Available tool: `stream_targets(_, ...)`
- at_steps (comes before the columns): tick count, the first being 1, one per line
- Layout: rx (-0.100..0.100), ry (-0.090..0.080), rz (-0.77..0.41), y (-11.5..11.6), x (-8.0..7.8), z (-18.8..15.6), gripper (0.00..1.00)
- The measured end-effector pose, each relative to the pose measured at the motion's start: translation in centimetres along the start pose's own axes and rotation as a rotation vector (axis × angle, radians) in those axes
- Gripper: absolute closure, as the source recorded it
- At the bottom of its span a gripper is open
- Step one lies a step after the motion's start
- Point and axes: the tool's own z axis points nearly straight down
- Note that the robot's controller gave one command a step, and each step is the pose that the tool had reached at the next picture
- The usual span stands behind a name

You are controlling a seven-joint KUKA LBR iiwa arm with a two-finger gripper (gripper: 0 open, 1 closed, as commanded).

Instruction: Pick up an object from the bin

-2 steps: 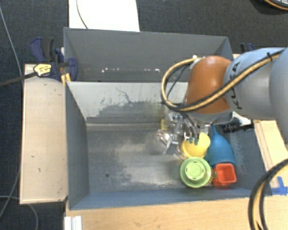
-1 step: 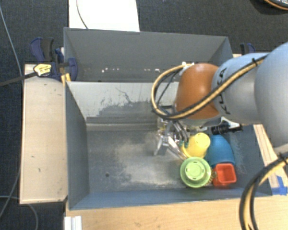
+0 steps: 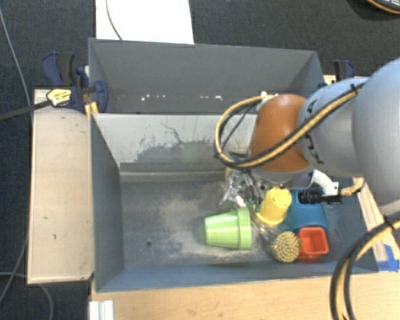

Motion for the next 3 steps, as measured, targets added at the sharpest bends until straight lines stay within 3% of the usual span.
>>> stream_targets(1, 0.000, 0.000, 0.001, 0.0, 0.0, 0.0, 1.00)
stream_targets(3, 0.003, 0.007, 0.000, -0.1, 0.2, -4.8, 1.00)
